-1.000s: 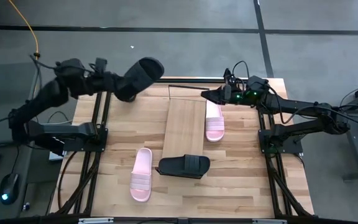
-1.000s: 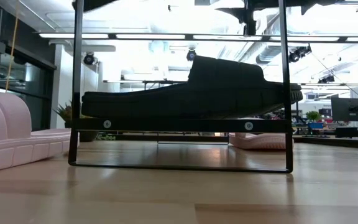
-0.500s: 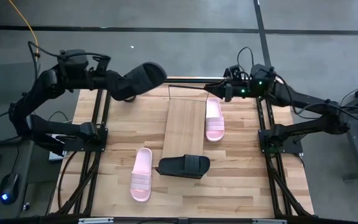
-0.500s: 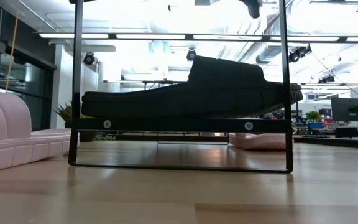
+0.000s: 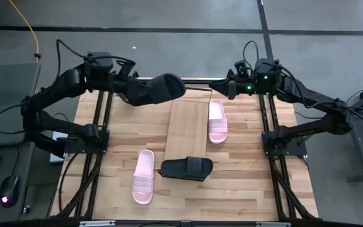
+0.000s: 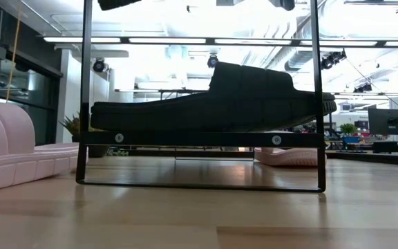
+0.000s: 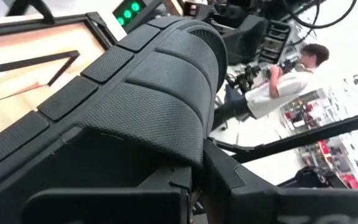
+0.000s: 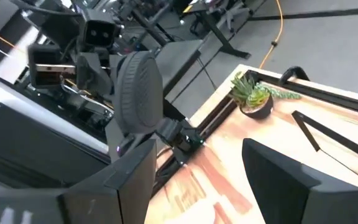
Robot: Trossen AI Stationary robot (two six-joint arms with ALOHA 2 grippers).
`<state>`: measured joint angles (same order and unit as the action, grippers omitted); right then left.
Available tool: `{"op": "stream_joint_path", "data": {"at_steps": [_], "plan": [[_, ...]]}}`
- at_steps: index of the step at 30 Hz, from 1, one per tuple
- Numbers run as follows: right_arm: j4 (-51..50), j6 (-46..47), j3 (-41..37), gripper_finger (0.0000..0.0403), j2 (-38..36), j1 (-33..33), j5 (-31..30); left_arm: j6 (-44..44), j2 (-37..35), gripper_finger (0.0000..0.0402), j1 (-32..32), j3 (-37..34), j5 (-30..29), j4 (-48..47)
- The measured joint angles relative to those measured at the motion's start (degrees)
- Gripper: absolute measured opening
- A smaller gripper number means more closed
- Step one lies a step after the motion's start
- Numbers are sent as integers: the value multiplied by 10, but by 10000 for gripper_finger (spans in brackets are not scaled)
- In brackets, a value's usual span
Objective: Pick and place slides into the shelf
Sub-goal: Put the black slide on the shelf
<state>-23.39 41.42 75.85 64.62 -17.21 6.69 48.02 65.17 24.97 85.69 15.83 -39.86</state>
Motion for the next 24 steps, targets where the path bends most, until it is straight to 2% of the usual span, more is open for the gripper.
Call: {"op": "stream_joint_path", "data": {"at_steps": [12,24], "plan": [[28,21,0,229,46,47,4,-2,24,7,-2,0,9,11],[122,24,0,229,88,60,10,-5,46,9,-2,0,23,22]]}}
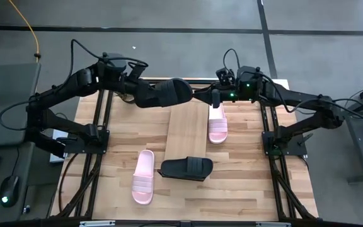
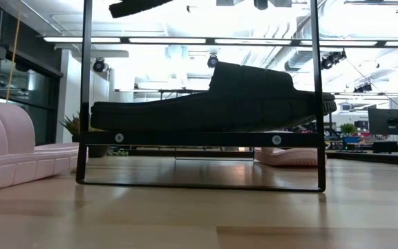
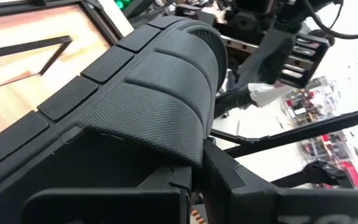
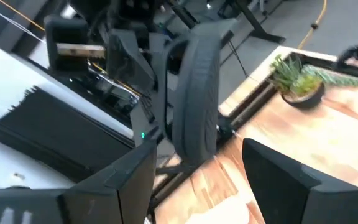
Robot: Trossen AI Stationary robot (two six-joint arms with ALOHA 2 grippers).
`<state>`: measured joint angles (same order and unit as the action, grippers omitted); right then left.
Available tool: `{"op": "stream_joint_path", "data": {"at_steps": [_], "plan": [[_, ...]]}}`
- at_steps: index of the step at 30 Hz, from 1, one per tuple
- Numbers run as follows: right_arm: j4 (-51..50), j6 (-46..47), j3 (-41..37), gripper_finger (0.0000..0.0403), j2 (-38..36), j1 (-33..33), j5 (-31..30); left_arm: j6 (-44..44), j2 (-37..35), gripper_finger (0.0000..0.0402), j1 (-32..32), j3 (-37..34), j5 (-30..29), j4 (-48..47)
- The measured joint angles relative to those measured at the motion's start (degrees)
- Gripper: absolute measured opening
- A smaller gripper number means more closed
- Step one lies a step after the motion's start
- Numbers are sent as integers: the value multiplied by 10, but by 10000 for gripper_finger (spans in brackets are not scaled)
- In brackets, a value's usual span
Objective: Pick and place slides into the shelf
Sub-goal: Put the black slide on the shelf
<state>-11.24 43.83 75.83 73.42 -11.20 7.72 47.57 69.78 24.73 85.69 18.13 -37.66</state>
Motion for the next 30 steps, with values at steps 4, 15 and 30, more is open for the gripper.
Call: {"op": "stream_joint_path", "data": {"at_steps": [4,15,30], "plan": [[2,1,0,229,9,0,2,0,2,9,0,0,4,11],[35,-3,0,229,18,0,-5,0,7,10,0,0,8,18],[88,13,0,224,55,0,-10,-7,7,10,0,0,8,19]]}}
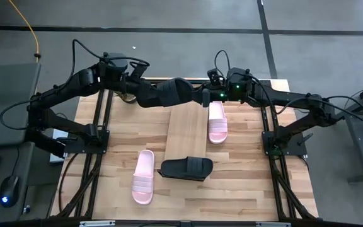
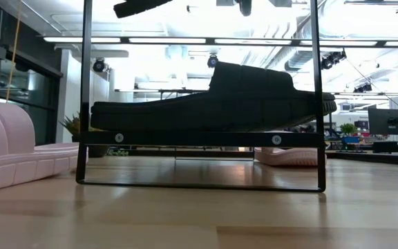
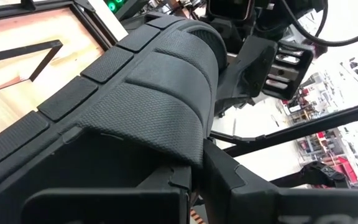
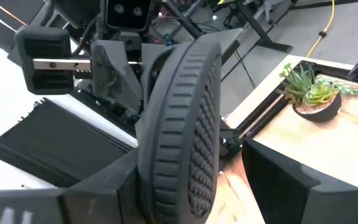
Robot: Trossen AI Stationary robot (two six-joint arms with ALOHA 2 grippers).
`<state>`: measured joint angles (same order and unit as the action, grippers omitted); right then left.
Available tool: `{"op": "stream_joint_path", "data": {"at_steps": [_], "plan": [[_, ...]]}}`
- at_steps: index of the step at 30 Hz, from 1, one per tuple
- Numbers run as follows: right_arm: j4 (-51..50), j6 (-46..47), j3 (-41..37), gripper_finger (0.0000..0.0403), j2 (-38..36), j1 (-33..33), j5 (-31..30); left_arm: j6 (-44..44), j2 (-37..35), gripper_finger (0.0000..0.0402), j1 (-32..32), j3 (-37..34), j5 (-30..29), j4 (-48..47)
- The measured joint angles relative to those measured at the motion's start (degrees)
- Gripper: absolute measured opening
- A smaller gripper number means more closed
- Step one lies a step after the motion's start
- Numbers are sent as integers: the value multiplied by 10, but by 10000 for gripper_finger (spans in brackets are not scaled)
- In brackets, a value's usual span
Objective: Pick and place slides into the shelf
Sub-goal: Put the black slide on the shelf
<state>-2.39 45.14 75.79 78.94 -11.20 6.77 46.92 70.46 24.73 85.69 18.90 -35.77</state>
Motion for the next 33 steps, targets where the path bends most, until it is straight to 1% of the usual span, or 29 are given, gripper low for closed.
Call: {"op": "stream_joint_path", "data": {"at_steps": [2,4,12,14,15,17,21,25,33], "plan": [[5,0,0,209,-1,0,-7,-2,0,10,0,0,0,0],[5,0,0,185,-1,0,-6,-2,0,10,0,0,0,-1],[4,0,0,51,-1,-1,-4,-6,0,10,0,0,-2,-2],[2,0,0,22,-1,-1,-2,-6,-1,10,0,0,-4,-1],[3,0,0,15,-1,-1,-1,-6,-1,10,0,0,-4,-2],[3,-1,0,12,-1,-1,1,-6,-1,10,0,0,-4,-2],[5,9,0,28,-1,-1,4,-17,-1,10,0,0,-4,-1],[5,15,0,22,-1,-1,8,-17,-1,10,0,0,-4,-2],[8,81,0,20,-1,-4,-3,-67,-1,10,0,0,-7,-1]]}}
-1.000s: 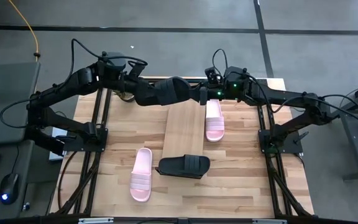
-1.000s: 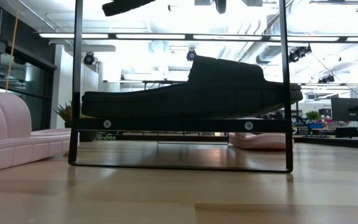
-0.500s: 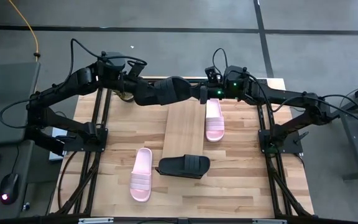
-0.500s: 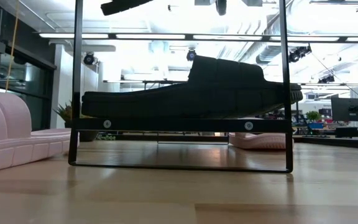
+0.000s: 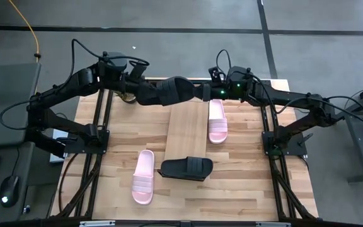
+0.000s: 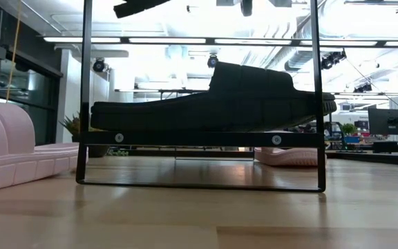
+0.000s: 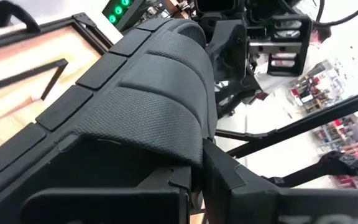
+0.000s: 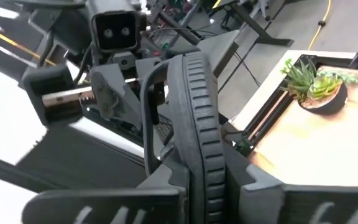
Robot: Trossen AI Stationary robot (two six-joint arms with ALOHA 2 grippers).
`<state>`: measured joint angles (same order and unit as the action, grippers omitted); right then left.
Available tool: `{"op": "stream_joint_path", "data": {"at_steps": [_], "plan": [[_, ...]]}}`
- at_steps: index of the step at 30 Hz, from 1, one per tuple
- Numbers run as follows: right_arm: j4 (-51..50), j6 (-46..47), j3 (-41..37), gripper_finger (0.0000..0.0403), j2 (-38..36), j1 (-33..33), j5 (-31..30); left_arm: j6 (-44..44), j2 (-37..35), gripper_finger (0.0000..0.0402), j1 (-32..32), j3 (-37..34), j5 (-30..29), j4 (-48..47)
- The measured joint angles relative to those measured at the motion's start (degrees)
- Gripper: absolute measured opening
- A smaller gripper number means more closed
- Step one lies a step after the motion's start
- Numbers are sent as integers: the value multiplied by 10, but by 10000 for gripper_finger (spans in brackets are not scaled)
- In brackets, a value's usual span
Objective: Pick and place slides into the shelf
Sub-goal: Put the black slide on the shelf
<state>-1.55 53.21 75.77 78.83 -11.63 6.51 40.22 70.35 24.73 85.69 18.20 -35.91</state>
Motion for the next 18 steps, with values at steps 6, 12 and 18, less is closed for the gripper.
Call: {"op": "stream_joint_path", "data": {"at_steps": [6,12,18], "plan": [[0,24,0,20,0,0,-1,-34,0,45,0,0,-4,3],[0,44,0,20,-2,0,-1,-48,0,113,0,0,-11,10],[0,50,0,20,-17,-9,0,-84,0,153,0,0,-29,27]]}}
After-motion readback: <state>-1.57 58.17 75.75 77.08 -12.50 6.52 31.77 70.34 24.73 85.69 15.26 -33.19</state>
